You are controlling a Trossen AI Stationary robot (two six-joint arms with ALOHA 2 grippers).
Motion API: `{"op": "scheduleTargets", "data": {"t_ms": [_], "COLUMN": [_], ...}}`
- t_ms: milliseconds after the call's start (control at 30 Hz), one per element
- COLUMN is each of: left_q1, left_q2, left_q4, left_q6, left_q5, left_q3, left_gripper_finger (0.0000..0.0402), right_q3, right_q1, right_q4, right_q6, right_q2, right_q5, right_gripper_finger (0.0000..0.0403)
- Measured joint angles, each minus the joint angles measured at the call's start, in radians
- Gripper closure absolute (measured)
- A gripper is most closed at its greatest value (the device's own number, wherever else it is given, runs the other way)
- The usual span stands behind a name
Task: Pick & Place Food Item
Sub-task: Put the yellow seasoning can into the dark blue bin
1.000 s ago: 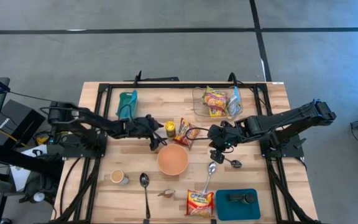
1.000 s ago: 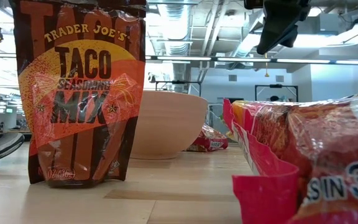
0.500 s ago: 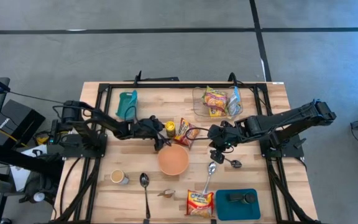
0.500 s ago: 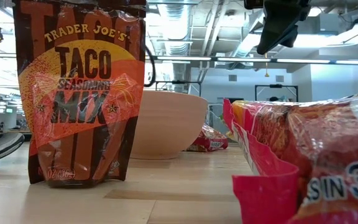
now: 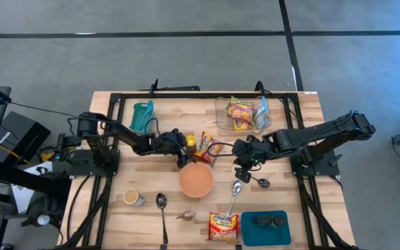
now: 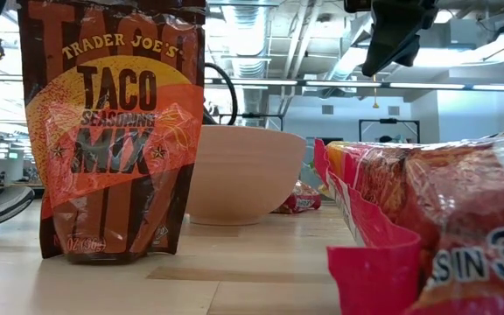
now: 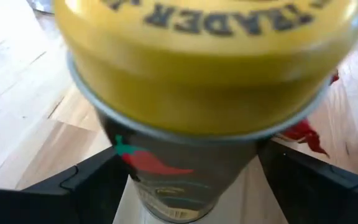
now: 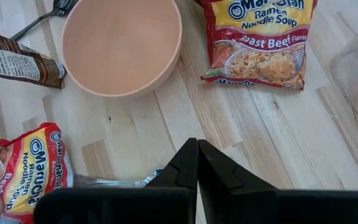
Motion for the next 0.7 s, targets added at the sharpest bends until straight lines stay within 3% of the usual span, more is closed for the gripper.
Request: {"op": "scheduleTargets", "data": {"t_ms": [700], "left_q1": [0.045], "left_q2": [0.000], "left_q4": [0.001], "left_q6": [-0.004], "left_q5": [0.041], "left_q3": [0.000], "left_gripper_finger": [0.0128], "right_q3": [0.000], "right_q1": [-0.001], "right_q4": [0.000], "right_q6": [-0.001], "right_q2": [0.000], "right_q5": [0.017], "right_gripper_finger": [0.0401]}}
